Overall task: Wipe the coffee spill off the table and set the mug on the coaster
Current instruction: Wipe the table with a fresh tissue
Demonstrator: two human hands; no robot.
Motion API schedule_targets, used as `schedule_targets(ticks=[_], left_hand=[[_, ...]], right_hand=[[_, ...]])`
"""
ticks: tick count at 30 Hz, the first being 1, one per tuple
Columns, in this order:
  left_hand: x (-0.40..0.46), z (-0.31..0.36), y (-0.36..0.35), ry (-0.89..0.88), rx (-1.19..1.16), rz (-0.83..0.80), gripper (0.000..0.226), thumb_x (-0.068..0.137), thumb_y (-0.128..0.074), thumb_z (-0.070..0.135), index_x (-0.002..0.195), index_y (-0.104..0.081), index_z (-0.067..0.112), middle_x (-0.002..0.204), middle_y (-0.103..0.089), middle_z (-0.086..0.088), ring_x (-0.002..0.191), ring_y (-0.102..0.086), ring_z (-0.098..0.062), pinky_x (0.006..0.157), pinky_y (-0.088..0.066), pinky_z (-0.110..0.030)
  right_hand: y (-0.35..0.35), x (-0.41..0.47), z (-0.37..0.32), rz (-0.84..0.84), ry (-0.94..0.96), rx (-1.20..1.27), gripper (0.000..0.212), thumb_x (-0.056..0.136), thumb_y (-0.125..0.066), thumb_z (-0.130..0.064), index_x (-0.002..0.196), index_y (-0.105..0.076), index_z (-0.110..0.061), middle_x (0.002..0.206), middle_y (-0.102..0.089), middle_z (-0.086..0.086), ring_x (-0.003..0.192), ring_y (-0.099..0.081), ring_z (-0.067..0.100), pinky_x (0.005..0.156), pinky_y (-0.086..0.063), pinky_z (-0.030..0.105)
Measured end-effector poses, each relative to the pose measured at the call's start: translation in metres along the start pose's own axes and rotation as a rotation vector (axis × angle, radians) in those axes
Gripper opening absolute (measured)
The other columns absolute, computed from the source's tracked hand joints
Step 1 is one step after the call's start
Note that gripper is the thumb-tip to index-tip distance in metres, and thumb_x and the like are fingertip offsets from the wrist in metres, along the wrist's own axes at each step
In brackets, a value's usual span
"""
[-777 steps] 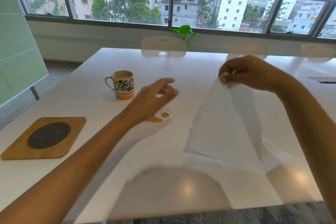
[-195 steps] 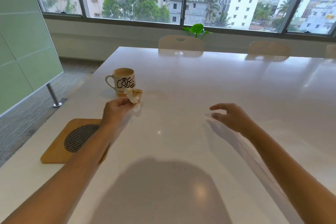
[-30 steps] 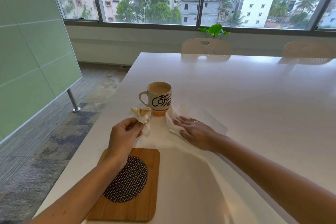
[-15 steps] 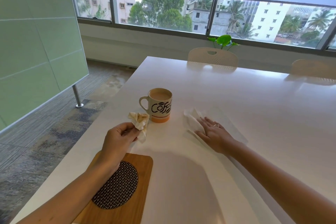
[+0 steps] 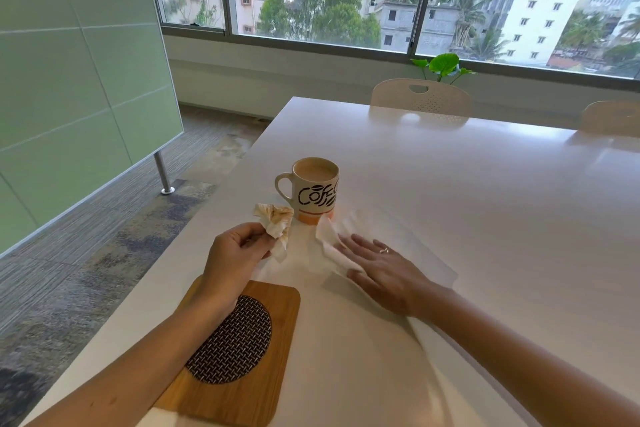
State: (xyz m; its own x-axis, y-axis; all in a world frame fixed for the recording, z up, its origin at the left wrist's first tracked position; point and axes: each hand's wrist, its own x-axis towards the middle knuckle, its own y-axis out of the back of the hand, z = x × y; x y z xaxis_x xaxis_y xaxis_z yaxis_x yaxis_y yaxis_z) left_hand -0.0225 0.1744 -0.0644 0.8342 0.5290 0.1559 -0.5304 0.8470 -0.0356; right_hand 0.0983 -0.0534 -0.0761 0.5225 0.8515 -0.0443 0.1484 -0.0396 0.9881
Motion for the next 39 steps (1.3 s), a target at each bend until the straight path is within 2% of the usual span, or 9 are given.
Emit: schedule_targets(ticks=[5, 10, 14, 19, 25, 31, 35, 37, 39], left_hand=[[0.003, 0.000, 0.002, 0.010, -0.032, -0.011, 0.013, 0.081, -0.070, 0.017, 0.082, -0.073, 0.029, 0.084, -0.075, 0.006, 0.083, -0.069, -0.007, 0.068, -0.054, -0.016], [0.020, 0.003, 0.006, 0.042, -0.098, 0.060, 0.012, 0.083, -0.068, 0.011, 0.088, -0.072, 0.021, 0.086, -0.074, 0.000, 0.081, -0.069, -0.006, 0.067, -0.054, -0.015], [0.042, 0.006, 0.004, 0.019, -0.046, 0.126, 0.006, 0.083, -0.070, 0.021, 0.081, -0.071, 0.026, 0.085, -0.071, 0.001, 0.082, -0.066, -0.009, 0.075, -0.054, -0.023], [0.070, -0.003, 0.002, 0.078, 0.012, 0.228, 0.004, 0.086, -0.067, 0.023, 0.083, -0.066, 0.025, 0.089, -0.067, 0.003, 0.089, -0.060, -0.015, 0.089, -0.048, -0.034], [0.078, -0.011, -0.004, 0.129, -0.049, 0.242, 0.010, 0.084, -0.069, 0.019, 0.076, -0.066, 0.023, 0.070, -0.061, 0.009, 0.066, -0.053, -0.005, 0.070, -0.043, -0.021], [0.079, -0.016, 0.000, 0.120, -0.037, 0.203, 0.005, 0.084, -0.068, 0.016, 0.086, -0.068, 0.020, 0.083, -0.065, 0.001, 0.081, -0.057, -0.015, 0.082, -0.046, -0.032], [0.078, -0.016, 0.000, 0.102, -0.024, 0.183, 0.004, 0.085, -0.067, 0.015, 0.087, -0.068, 0.019, 0.085, -0.066, -0.002, 0.081, -0.056, -0.017, 0.079, -0.044, -0.033], [0.078, -0.016, -0.001, 0.094, -0.018, 0.181, 0.005, 0.085, -0.067, 0.015, 0.087, -0.067, 0.019, 0.089, -0.067, -0.004, 0.084, -0.058, -0.018, 0.079, -0.045, -0.034], [0.077, -0.016, -0.002, 0.078, -0.002, 0.188, 0.004, 0.085, -0.067, 0.016, 0.088, -0.067, 0.020, 0.092, -0.069, -0.004, 0.087, -0.061, -0.019, 0.083, -0.047, -0.035]], right_hand=[[0.002, -0.053, -0.005, 0.004, 0.122, 0.072, 0.052, 0.098, -0.017, -0.043, 0.149, -0.010, -0.033, 0.155, 0.000, -0.019, 0.143, 0.006, -0.002, 0.116, 0.002, 0.021], [0.004, -0.063, 0.009, 0.012, -0.001, 0.056, 0.063, 0.091, -0.005, -0.057, 0.149, -0.005, -0.033, 0.152, 0.004, -0.019, 0.144, 0.005, 0.000, 0.113, 0.005, 0.016], [0.004, -0.040, 0.021, 0.040, -0.209, 0.024, 0.083, 0.076, 0.004, -0.075, 0.148, 0.001, -0.033, 0.154, 0.004, -0.016, 0.146, 0.004, 0.010, 0.118, 0.000, 0.031], [0.006, 0.010, 0.025, 0.087, -0.355, 0.024, 0.064, 0.088, -0.013, -0.066, 0.146, -0.007, -0.040, 0.160, -0.006, -0.005, 0.147, 0.000, 0.027, 0.117, -0.005, 0.047], [0.005, 0.034, 0.006, 0.025, -0.268, -0.002, 0.054, 0.097, -0.010, -0.047, 0.148, -0.001, -0.034, 0.159, 0.002, -0.006, 0.146, 0.005, 0.017, 0.118, -0.001, 0.039], [-0.004, -0.020, -0.016, 0.025, -0.007, 0.005, 0.053, 0.099, -0.012, -0.044, 0.149, -0.001, -0.029, 0.154, 0.010, -0.014, 0.141, 0.010, 0.000, 0.113, 0.007, 0.021], [-0.001, -0.064, -0.003, 0.044, -0.025, 0.046, 0.062, 0.089, -0.001, -0.058, 0.148, -0.002, -0.037, 0.150, 0.012, -0.024, 0.136, 0.015, -0.010, 0.105, 0.013, 0.006], [0.002, -0.073, 0.011, 0.062, -0.095, 0.022, 0.063, 0.089, -0.001, -0.056, 0.148, -0.005, -0.036, 0.153, 0.007, -0.018, 0.141, 0.008, -0.002, 0.111, 0.007, 0.011], [0.003, -0.072, 0.031, 0.086, -0.192, -0.017, 0.056, 0.091, -0.004, -0.051, 0.145, -0.001, -0.040, 0.156, 0.003, -0.012, 0.145, 0.001, 0.009, 0.118, -0.004, 0.025]])
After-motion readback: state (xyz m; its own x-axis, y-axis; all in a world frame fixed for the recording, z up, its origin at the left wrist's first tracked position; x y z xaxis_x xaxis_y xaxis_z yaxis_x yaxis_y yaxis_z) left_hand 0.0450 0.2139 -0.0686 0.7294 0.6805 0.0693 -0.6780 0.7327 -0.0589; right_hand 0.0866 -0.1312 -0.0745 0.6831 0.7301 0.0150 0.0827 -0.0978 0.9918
